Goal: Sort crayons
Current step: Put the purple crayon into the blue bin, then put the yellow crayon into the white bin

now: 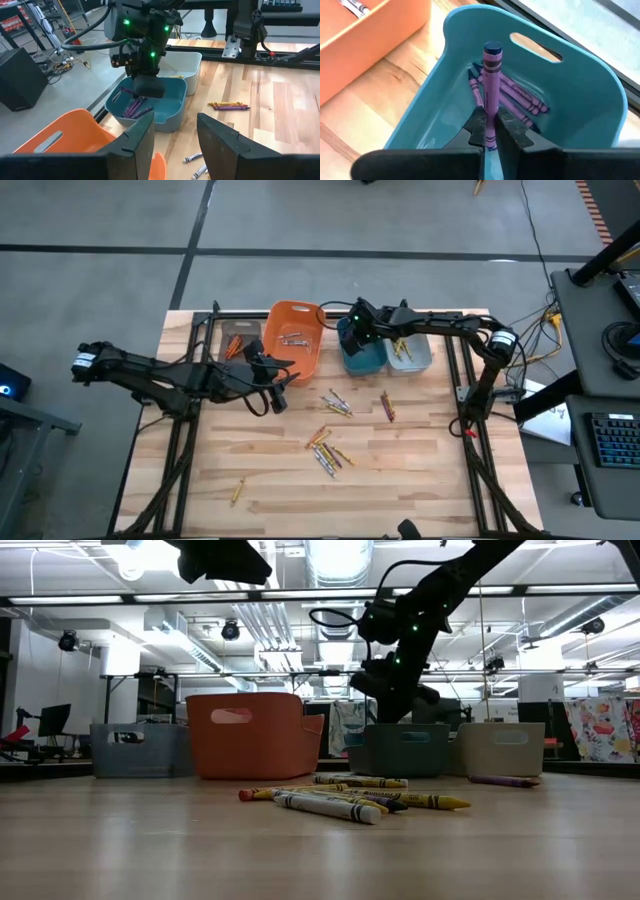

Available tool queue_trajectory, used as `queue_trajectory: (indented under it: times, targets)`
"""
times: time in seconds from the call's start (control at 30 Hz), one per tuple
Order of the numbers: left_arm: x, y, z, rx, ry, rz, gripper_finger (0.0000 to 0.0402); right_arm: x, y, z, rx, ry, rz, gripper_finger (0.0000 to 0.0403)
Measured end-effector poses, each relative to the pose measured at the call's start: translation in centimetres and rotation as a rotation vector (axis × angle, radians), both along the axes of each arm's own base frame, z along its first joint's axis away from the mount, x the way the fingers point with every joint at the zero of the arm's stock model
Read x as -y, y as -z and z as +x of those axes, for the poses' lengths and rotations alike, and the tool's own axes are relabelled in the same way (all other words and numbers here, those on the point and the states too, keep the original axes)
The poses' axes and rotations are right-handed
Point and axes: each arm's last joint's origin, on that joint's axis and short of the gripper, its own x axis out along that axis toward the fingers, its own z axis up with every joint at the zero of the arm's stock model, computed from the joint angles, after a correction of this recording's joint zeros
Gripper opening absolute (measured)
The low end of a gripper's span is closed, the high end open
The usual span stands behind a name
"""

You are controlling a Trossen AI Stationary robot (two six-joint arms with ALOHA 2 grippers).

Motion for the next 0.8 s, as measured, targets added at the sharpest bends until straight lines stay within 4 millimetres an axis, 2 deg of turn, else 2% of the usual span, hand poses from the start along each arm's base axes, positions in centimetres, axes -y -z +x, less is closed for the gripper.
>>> queue_trajectory:
  times: [0.3,0.37,0.47,0.6,0.7,0.8]
  targets:
    - [0.0,0.0,0.0,-0.003,0.001,0.005,0.0131,-0.1,-0.1,-0.2,-0.033,0.009,0.025,0.0112]
    - [0.0,0.0,0.0,-0.004,0.002,0.007,0.0131,-0.2,-0.9,-0.4,-0.053,0.018,0.043,0.0129]
    - [0.0,0.0,0.0,-0.004,0.002,0.007,0.0131,-1.2,-3.2,-0.8,-0.061,0.017,0.058,0.0147]
    - [0.0,0.1,0.1,-0.01,0.011,0.004,0.0131,-4.3,-5.9,-1.2,-0.045,-0.043,0.089,0.0157]
    - [0.1,0.3,0.3,-0.016,0.036,-0.006,0.0131,-7.5,-7.7,-1.6,0.009,-0.09,0.121,0.0155]
    - [0.4,0.3,0.3,-0.023,0.083,-0.021,0.0131,-11.3,-8.7,-1.6,0.058,-0.127,0.171,0.015]
